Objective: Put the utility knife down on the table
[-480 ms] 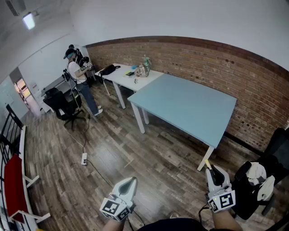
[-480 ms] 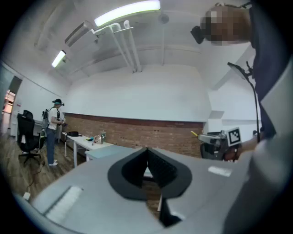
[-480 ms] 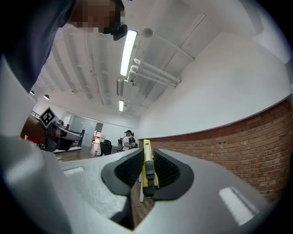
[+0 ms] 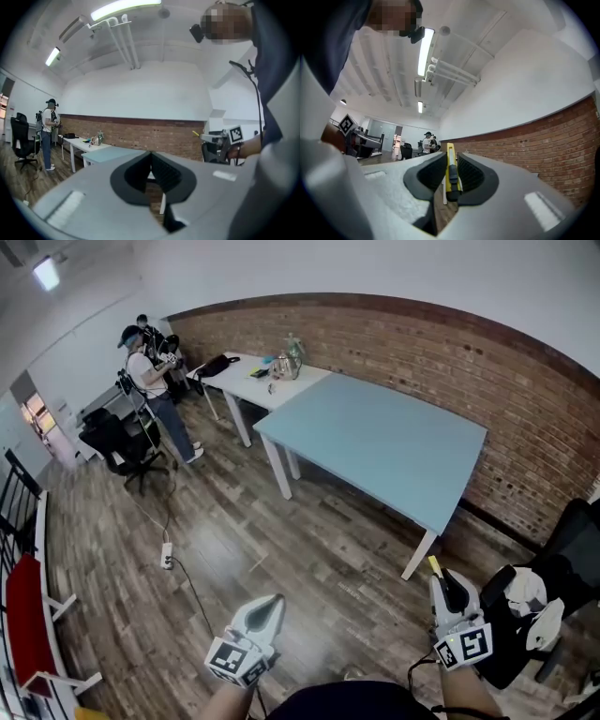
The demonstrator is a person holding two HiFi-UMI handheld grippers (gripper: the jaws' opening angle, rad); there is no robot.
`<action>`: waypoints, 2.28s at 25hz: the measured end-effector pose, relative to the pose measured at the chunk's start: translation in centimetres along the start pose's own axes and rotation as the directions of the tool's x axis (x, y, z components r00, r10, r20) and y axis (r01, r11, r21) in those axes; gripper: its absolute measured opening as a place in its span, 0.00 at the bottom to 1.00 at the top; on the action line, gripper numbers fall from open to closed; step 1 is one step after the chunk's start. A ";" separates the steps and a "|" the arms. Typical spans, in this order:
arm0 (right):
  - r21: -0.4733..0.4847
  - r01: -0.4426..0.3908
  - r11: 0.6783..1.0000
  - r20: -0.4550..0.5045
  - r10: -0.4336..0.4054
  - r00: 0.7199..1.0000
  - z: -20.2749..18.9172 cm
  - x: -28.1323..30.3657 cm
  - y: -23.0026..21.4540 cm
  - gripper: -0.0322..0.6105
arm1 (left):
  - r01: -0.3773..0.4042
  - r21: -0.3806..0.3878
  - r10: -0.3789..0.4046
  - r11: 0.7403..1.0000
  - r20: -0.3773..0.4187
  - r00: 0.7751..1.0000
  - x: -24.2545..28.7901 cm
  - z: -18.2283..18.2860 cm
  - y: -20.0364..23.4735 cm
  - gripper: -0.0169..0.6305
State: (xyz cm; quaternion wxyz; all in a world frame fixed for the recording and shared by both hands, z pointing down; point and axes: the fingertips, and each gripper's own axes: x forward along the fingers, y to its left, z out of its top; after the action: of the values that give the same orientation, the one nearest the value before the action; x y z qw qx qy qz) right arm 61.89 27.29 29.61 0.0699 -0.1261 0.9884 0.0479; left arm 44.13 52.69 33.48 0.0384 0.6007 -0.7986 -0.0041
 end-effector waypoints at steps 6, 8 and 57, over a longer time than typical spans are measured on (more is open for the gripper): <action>-0.047 -0.064 0.997 0.006 0.065 0.998 -0.4 0.6 -0.8 0.16 | -0.068 -0.005 0.068 0.998 0.011 0.998 1.3 -0.8 0.2 0.00; -0.030 -0.068 0.997 -0.005 0.068 0.998 -1.5 1.1 -1.0 0.16 | -0.101 -0.019 0.101 0.995 -0.004 0.995 1.3 -1.5 0.3 0.00; 0.052 0.037 0.998 -0.094 -0.032 0.995 -6.8 36.8 -4.6 0.16 | 0.133 0.018 -0.133 0.991 0.012 0.991 30.5 4.5 31.3 0.00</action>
State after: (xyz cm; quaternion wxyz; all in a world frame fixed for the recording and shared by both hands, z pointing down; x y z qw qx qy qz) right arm 26.97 13.19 30.47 0.0278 -0.1432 0.9892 0.0141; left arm 5.47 31.98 32.38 0.0275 0.6529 -0.7569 -0.0037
